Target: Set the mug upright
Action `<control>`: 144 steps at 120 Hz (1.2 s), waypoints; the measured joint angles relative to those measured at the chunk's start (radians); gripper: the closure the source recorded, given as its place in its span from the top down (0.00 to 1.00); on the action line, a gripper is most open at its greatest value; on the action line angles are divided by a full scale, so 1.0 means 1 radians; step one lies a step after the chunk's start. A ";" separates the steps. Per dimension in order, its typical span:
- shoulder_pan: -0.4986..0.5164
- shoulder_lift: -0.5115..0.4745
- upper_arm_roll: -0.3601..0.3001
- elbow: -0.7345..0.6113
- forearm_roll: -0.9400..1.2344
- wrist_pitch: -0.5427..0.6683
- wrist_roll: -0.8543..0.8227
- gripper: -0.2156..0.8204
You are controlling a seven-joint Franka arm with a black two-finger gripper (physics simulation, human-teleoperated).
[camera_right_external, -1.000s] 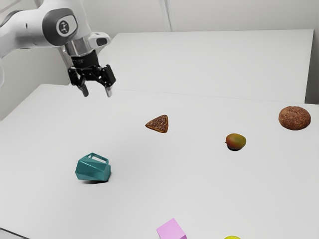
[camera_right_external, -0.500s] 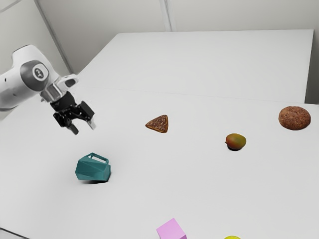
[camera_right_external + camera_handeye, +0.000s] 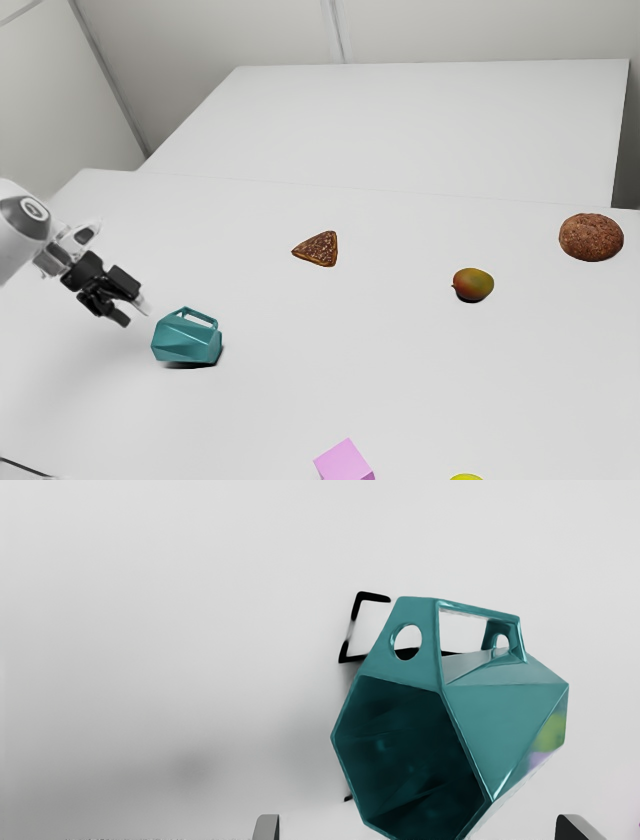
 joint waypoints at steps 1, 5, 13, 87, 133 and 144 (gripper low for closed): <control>0.003 0.004 0.000 0.000 -0.001 -0.001 0.006 0.79; 0.014 0.016 0.000 0.001 -0.004 -0.005 0.030 0.79; 0.015 0.030 0.000 0.003 -0.019 -0.021 0.074 0.79; -0.027 0.101 -0.002 0.006 -0.189 -0.147 0.316 0.55; -0.031 0.101 -0.004 0.015 -0.200 -0.182 0.382 0.14; -0.032 0.099 -0.005 0.015 -0.198 -0.184 0.393 0.11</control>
